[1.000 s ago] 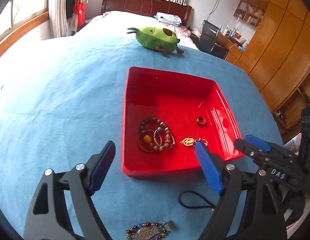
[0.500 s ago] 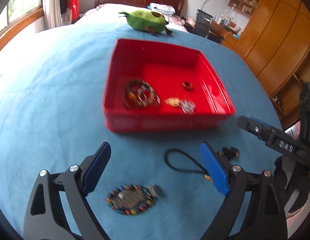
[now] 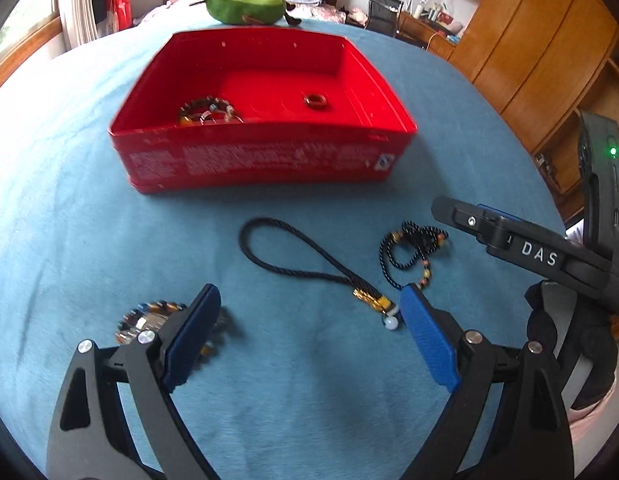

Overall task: Organize jewelry
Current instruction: 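Lift both tools out of the box toward the black cord jewelry, then close the left tool on the black cord pendant while the right tool closes on the black bead necklace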

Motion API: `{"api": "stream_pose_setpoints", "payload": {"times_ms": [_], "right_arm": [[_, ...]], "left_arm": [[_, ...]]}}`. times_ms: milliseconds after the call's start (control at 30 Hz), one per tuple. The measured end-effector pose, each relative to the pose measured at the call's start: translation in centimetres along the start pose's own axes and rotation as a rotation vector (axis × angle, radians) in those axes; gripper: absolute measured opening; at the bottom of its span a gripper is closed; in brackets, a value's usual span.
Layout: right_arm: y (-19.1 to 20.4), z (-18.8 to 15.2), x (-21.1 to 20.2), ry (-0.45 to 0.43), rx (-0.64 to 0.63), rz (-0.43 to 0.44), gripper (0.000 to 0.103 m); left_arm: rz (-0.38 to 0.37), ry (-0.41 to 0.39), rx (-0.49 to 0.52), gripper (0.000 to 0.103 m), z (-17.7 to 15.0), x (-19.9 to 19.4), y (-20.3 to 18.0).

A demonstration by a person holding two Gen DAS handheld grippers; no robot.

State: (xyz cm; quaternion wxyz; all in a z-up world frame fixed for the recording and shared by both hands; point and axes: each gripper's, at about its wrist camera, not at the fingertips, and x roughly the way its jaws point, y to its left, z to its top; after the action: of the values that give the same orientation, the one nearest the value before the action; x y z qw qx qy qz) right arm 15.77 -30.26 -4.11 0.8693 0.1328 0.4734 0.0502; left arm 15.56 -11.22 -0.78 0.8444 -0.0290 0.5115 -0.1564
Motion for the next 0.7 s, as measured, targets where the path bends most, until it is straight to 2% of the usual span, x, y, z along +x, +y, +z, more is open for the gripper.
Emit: {"api": "stream_pose_setpoints", "payload": {"times_ms": [367, 700], "right_arm": [[-1.4, -0.5, -0.7, -0.034, -0.007, 0.03, 0.081], [-1.5, -0.7, -1.0, -0.041, -0.013, 0.049, 0.081]], "left_arm": [[0.067, 0.043, -0.012, 0.09, -0.4, 3.2, -2.8], [0.096, 0.11, 0.024, 0.09, 0.1, 5.8, -4.1]]}}
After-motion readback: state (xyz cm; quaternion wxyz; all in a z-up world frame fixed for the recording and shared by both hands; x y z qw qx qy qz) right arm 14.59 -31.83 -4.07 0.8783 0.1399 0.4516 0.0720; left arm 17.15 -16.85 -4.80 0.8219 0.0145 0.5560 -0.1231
